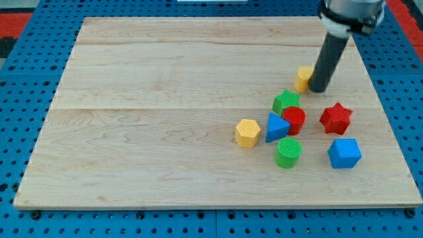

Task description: Move the heart to the center

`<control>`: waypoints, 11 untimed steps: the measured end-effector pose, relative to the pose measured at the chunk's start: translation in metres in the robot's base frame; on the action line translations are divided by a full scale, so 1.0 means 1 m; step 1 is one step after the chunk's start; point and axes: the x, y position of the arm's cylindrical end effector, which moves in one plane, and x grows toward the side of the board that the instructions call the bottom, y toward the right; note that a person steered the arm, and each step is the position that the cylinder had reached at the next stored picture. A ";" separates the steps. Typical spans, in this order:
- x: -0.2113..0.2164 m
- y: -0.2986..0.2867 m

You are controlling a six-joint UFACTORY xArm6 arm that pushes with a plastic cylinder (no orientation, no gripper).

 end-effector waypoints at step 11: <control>0.084 0.140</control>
